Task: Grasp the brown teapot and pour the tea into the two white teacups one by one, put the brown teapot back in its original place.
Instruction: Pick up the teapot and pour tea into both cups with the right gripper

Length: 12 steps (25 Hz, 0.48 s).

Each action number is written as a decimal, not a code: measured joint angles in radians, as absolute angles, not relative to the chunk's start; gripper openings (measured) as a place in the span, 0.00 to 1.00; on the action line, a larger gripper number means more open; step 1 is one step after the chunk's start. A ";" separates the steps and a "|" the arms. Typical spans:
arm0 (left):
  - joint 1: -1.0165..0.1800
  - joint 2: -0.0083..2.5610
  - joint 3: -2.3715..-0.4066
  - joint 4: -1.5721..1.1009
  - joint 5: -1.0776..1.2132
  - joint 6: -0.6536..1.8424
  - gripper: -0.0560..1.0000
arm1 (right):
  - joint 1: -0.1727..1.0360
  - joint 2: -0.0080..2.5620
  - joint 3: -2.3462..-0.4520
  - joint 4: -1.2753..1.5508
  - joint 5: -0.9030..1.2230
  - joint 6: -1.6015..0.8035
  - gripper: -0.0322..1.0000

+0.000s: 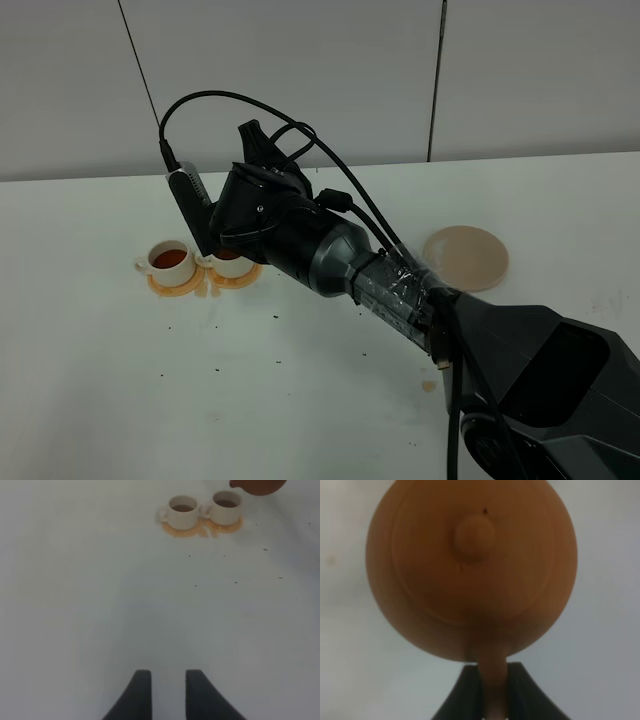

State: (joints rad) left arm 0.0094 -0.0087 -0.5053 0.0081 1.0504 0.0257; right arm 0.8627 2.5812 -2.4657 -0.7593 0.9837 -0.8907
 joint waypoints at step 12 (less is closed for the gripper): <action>0.009 -0.009 -0.505 0.008 1.050 0.026 0.28 | 0.857 2.536 -2.481 -0.629 1.101 -0.862 0.12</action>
State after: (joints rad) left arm 0.0094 -0.0087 -0.5053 0.0081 1.0504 0.0257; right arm 0.8566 2.5362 -2.4809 -0.6294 1.1010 -0.8619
